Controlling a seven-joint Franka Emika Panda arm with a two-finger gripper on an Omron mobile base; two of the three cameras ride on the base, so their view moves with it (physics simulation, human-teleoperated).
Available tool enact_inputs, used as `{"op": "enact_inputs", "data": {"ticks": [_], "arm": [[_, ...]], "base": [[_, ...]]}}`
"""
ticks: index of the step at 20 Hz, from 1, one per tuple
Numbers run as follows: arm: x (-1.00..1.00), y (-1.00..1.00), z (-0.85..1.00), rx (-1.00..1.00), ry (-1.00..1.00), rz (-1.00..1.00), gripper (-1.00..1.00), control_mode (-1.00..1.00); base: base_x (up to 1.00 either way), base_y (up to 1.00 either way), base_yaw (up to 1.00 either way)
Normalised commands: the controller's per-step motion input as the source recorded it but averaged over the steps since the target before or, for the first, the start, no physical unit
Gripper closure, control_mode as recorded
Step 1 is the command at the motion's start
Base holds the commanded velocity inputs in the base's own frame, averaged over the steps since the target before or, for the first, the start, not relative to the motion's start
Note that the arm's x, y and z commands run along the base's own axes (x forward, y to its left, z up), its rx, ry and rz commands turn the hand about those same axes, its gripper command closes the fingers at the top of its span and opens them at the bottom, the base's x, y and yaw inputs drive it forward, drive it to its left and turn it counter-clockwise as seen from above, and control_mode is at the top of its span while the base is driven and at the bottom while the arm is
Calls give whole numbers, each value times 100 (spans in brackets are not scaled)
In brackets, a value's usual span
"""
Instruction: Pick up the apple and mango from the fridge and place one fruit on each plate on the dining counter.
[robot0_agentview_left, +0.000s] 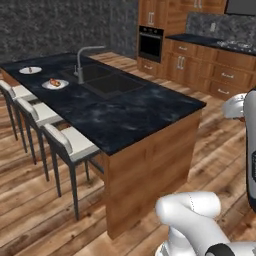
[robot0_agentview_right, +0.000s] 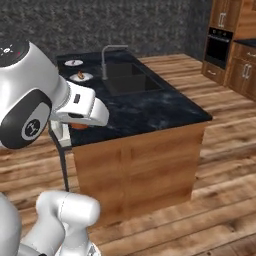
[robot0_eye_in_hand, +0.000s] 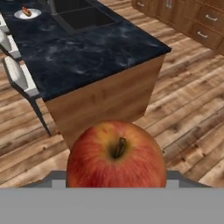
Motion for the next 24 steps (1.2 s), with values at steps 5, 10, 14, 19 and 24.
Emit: {"op": "enact_inputs", "data": {"ticks": [5,10,14,19,24], "arm": [[0,0,0,0,0,0,100,100],[0,0,0,0,0,0,100,100],[0,0,0,0,0,0,100,100],[0,0,0,0,0,0,100,100],[0,0,0,0,0,0,100,100]], "base": [[53,100,-11],[56,100,-10],[57,100,-11],[24,100,-14],[7,100,-24]]}}
